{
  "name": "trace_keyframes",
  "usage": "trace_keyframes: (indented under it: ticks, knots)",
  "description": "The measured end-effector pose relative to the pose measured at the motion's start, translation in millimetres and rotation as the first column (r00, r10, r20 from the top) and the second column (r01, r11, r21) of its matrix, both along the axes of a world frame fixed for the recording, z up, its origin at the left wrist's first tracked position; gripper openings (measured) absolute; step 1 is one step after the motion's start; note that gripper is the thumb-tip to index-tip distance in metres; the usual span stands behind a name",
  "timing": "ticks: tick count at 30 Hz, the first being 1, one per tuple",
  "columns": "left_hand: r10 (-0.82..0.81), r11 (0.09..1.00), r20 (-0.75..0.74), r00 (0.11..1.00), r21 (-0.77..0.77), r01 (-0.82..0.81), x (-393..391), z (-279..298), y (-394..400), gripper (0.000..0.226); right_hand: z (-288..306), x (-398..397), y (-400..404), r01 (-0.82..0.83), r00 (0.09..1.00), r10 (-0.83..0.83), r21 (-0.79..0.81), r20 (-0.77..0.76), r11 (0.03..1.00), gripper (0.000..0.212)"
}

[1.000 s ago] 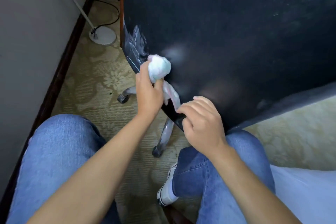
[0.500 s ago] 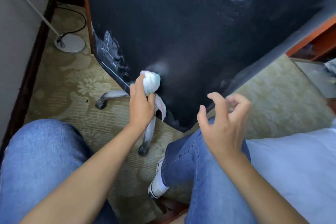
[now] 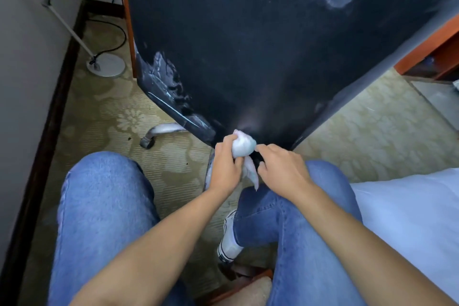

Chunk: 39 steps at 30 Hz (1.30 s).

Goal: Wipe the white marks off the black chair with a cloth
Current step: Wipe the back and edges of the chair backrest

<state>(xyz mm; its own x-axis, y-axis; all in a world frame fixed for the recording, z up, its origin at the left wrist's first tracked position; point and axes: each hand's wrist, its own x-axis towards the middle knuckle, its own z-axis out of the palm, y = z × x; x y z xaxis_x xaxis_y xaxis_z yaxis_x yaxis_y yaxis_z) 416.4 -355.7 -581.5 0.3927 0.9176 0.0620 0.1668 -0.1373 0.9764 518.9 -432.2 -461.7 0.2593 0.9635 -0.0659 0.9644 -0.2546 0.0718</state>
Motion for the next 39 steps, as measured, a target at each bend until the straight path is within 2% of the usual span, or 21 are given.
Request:
trace_keyframes:
  ticks: [1,2,5,7,10,12,14,16,19,21,23,25,28,29,31,33,36,37,39]
  knots:
    - [-0.001,1.0,-0.021,1.0,0.009,0.001,-3,-3,2,0.039,-2,0,5,0.015,1.0,-0.016,-0.083,-0.003,0.996,0.032]
    - [-0.005,1.0,-0.057,0.998,0.007,0.005,-7,-6,3,0.038,-2,-1,11,0.027,0.999,-0.03,-0.1,-0.025,0.995,0.034]
    - [-0.044,0.998,-0.139,0.989,0.027,0.048,-16,-13,13,0.036,-1,4,23,0.103,0.99,-0.108,-0.049,-0.095,0.993,0.047]
    - [-0.115,0.991,-0.228,0.967,0.046,0.128,-17,-13,19,0.036,1,11,28,0.16,0.974,-0.167,-0.056,-0.153,0.986,0.047]
    - [-0.239,0.955,-0.417,0.877,0.066,0.291,-18,-15,26,0.04,9,18,37,0.214,0.956,-0.22,-0.051,-0.196,0.975,0.047]
    - [-0.237,0.945,-0.43,0.871,0.107,0.31,-16,-15,25,0.044,12,21,39,0.215,0.952,-0.222,-0.056,-0.209,0.975,0.047]
    - [-0.136,0.969,-0.384,0.913,0.139,0.203,-14,-11,27,0.041,11,22,37,0.205,0.955,-0.21,-0.044,-0.212,0.978,0.046]
    - [0.06,0.994,-0.392,0.918,0.108,-0.019,-16,-13,37,0.032,7,25,34,0.203,0.955,-0.202,-0.019,-0.218,0.979,0.045]
    - [0.308,0.928,-0.394,0.866,-0.076,-0.364,-29,-19,54,0.018,-1,26,30,0.245,0.938,-0.222,0.055,-0.268,0.968,0.041]
    - [0.326,0.902,-0.41,0.852,-0.135,-0.41,-23,-20,54,0.016,-5,28,29,0.275,0.921,-0.233,0.099,-0.312,0.956,0.04]
    - [0.258,0.93,-0.379,0.889,-0.151,-0.334,0,-19,36,0.023,-8,28,31,0.325,0.888,-0.263,0.111,-0.377,0.939,0.037]
    - [0.1,0.977,-0.314,0.944,-0.148,-0.152,23,-21,10,0.029,-6,27,35,0.389,0.841,-0.306,0.105,-0.447,0.915,0.032]
    - [-0.156,0.987,-0.306,0.939,-0.095,0.133,46,-32,-18,0.024,-3,24,39,0.461,0.77,-0.354,0.079,-0.531,0.884,0.026]
    - [-0.18,0.983,-0.3,0.937,-0.077,0.164,48,-30,-19,0.023,-1,22,40,0.474,0.745,-0.356,0.073,-0.564,0.877,0.027]
    - [-0.113,0.992,-0.26,0.959,-0.085,0.094,51,-23,-15,0.022,4,22,38,0.489,0.706,-0.325,0.101,-0.629,0.867,0.027]
    - [-0.014,0.99,-0.25,0.968,-0.141,-0.022,47,-18,-7,0.024,9,30,29,0.564,0.673,-0.306,0.2,-0.673,0.801,0.026]
    - [0.121,0.958,-0.237,0.964,-0.225,-0.176,35,-19,6,0.017,20,56,7,0.793,0.52,-0.378,0.268,-0.766,0.548,0.025]
    - [0.145,0.949,-0.24,0.96,-0.239,-0.203,31,-20,7,0.016,25,66,-1,0.84,0.488,-0.453,0.261,-0.746,0.475,0.024]
    - [0.178,0.953,-0.26,0.949,-0.193,-0.232,29,-23,7,0.017,29,84,-10,0.873,0.455,-0.621,0.182,-0.638,0.453,0.029]
